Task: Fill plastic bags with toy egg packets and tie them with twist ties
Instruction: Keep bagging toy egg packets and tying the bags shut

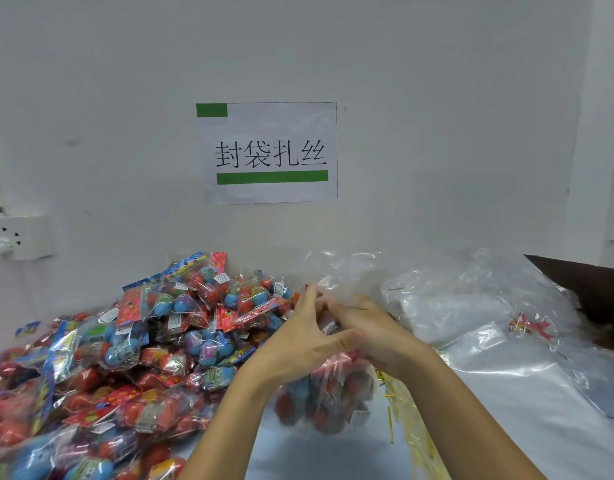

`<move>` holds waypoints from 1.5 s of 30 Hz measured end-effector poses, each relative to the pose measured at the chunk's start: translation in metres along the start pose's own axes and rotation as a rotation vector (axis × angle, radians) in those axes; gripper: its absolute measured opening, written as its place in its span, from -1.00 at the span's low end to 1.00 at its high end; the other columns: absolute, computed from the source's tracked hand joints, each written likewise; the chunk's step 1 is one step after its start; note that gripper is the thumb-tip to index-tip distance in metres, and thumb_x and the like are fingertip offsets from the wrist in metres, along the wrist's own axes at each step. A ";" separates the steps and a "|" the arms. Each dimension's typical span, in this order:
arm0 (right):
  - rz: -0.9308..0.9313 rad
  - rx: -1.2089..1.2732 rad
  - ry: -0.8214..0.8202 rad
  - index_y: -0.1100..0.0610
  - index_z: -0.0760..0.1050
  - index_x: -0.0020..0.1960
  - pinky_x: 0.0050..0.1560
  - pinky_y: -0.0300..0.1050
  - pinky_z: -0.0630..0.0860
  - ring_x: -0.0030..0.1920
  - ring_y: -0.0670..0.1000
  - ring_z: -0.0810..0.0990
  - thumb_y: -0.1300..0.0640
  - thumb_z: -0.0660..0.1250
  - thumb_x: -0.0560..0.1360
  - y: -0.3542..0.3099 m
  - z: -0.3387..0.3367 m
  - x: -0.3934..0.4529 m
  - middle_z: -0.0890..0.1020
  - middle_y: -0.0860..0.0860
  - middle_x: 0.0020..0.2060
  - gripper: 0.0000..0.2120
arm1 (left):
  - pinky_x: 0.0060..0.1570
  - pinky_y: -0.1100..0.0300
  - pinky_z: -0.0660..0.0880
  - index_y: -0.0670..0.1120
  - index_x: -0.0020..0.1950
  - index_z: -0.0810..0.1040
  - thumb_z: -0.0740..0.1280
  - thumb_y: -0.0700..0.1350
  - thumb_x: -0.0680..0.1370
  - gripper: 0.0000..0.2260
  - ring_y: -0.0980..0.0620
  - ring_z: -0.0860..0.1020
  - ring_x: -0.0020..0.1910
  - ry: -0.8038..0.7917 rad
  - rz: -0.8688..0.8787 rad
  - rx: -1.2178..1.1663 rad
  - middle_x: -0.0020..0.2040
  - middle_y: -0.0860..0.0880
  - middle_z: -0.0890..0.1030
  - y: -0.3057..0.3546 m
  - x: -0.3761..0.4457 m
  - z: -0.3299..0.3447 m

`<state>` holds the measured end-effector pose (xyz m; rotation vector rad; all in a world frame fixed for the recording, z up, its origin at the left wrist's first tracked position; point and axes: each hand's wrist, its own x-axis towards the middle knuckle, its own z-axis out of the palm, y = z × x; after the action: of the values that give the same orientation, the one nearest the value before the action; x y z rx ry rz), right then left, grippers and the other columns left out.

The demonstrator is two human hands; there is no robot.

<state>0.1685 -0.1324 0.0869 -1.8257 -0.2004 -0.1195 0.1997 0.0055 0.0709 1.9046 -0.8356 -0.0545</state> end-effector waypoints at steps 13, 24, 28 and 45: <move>-0.036 0.239 0.059 0.14 0.48 -0.30 -0.23 -0.15 0.50 -0.29 0.00 0.56 0.14 0.19 0.67 -0.018 -0.013 -0.007 0.59 0.07 -0.27 -0.63 | 0.08 0.17 0.60 0.11 0.10 0.65 0.51 0.15 0.43 -0.71 0.06 0.68 0.05 -0.059 -0.037 -0.016 0.05 0.04 0.71 0.002 -0.021 -0.040; -0.158 0.476 -0.266 0.11 0.53 -0.39 0.11 -0.01 0.62 -0.10 0.07 0.69 0.09 0.21 0.62 -0.040 -0.019 -0.022 0.68 0.11 -0.24 -0.58 | 0.24 0.11 0.51 -0.06 0.28 0.65 0.39 0.14 0.56 -0.61 -0.03 0.59 0.26 -0.347 -0.167 -0.922 0.24 -0.08 0.65 -0.011 -0.018 -0.015; -0.031 0.627 0.247 0.22 0.60 -0.40 -0.36 -0.13 0.56 -0.41 0.02 0.64 0.27 0.25 0.56 -0.034 -0.036 -0.014 0.66 0.12 -0.39 -0.63 | 0.33 -0.12 0.47 -0.03 0.38 0.55 0.25 0.19 0.59 -0.55 -0.22 0.49 0.37 0.024 -0.155 -0.797 0.37 -0.16 0.55 -0.027 0.003 -0.004; 0.088 0.743 0.617 0.16 0.48 -0.18 -0.29 -0.07 0.47 -0.35 0.11 0.51 0.35 0.19 0.49 -0.038 -0.022 -0.002 0.51 0.11 -0.33 -0.83 | -0.07 0.32 0.57 -0.03 0.18 0.55 0.51 0.04 0.41 -0.61 0.12 0.69 0.01 0.397 0.251 -0.406 0.03 0.07 0.72 0.002 0.000 0.010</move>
<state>0.1595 -0.1439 0.1282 -0.9924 0.2483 -0.4708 0.1947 -0.0030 0.0679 1.3588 -0.7192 0.2792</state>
